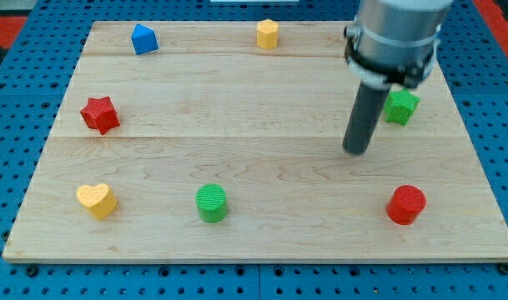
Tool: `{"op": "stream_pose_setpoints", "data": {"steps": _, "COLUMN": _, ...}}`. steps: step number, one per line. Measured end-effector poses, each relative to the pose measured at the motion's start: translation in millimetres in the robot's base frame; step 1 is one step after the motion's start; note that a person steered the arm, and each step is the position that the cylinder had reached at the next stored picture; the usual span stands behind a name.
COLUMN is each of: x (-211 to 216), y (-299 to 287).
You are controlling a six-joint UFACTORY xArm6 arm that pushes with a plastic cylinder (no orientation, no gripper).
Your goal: Move the blue cube vertically above the green circle
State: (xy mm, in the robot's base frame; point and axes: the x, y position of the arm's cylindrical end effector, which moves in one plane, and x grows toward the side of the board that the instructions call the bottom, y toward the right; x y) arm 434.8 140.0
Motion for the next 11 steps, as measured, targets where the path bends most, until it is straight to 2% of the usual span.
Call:
{"op": "stream_pose_setpoints", "data": {"steps": 1, "x": -72.1, "y": 5.3}}
{"op": "stream_pose_setpoints", "data": {"steps": 2, "x": -123.2, "y": 76.4}}
{"op": "stream_pose_setpoints", "data": {"steps": 3, "x": -179.6, "y": 91.0}}
{"op": "stream_pose_setpoints", "data": {"steps": 4, "x": -189.7, "y": 79.8}}
{"op": "stream_pose_setpoints", "data": {"steps": 5, "x": -204.2, "y": 107.1}}
{"op": "stream_pose_setpoints", "data": {"steps": 6, "x": -216.8, "y": 44.0}}
{"op": "stream_pose_setpoints", "data": {"steps": 7, "x": -189.4, "y": -68.6}}
{"op": "stream_pose_setpoints", "data": {"steps": 8, "x": -169.1, "y": -85.7}}
{"op": "stream_pose_setpoints", "data": {"steps": 9, "x": -181.8, "y": -23.9}}
{"op": "stream_pose_setpoints", "data": {"steps": 10, "x": -165.3, "y": 20.9}}
{"op": "stream_pose_setpoints", "data": {"steps": 11, "x": -150.6, "y": -82.5}}
